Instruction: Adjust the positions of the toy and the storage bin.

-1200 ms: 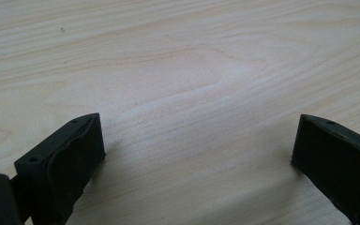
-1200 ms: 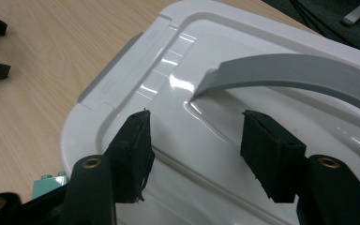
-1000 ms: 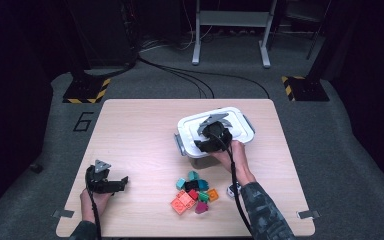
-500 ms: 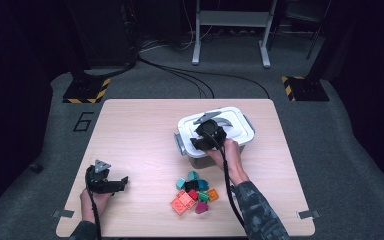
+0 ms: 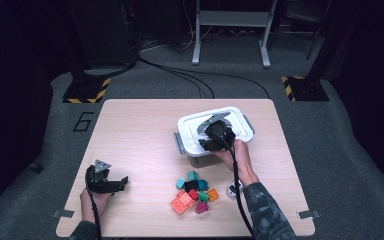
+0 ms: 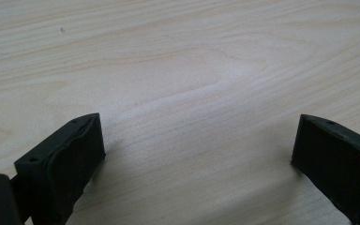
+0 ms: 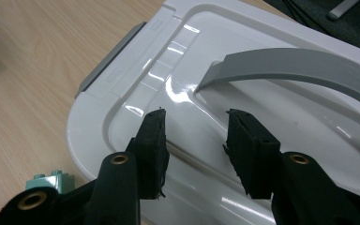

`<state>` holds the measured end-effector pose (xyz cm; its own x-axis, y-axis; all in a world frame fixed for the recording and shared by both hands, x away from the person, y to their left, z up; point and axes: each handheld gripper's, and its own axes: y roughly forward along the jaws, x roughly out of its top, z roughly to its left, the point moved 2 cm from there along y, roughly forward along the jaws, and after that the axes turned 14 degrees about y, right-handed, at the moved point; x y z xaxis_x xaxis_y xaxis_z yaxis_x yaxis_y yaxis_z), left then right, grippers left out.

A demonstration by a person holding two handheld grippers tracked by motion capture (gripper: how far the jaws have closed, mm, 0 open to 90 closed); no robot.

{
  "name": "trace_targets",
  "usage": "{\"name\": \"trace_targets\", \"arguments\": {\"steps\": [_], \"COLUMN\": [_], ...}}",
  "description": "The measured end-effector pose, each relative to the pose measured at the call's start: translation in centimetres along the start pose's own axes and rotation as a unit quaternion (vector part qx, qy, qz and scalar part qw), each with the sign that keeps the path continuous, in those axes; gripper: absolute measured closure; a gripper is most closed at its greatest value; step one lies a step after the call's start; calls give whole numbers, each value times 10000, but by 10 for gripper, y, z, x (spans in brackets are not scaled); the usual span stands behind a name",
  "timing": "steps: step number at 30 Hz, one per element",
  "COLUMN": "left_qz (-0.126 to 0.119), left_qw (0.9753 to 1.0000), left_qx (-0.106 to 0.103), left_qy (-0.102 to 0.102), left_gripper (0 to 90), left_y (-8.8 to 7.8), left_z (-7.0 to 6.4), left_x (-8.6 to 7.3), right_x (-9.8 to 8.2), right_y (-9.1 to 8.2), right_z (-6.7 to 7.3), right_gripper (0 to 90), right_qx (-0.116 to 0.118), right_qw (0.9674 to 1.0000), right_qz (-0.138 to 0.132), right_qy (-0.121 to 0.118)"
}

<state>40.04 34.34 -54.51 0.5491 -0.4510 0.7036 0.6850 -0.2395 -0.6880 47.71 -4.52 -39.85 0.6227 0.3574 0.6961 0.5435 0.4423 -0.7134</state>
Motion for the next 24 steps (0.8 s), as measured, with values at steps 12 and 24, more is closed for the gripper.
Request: {"name": "trace_targets", "arguments": {"steps": [12, 24], "left_qz": [12, 29], "left_qw": [10000, 10000], "left_qx": [0, -23], "left_qy": [8, 12], "left_gripper": [25, 25], "left_y": [0, 0], "left_z": [0, 0], "left_x": [0, 0], "right_x": [10, -17], "right_y": [13, -55], "right_z": [2, -74], "right_gripper": [585, 573], "right_qx": [-196, -541], "right_qw": [9992, 9903], "right_qz": [-218, -658], "right_qy": [268, 1094]}}
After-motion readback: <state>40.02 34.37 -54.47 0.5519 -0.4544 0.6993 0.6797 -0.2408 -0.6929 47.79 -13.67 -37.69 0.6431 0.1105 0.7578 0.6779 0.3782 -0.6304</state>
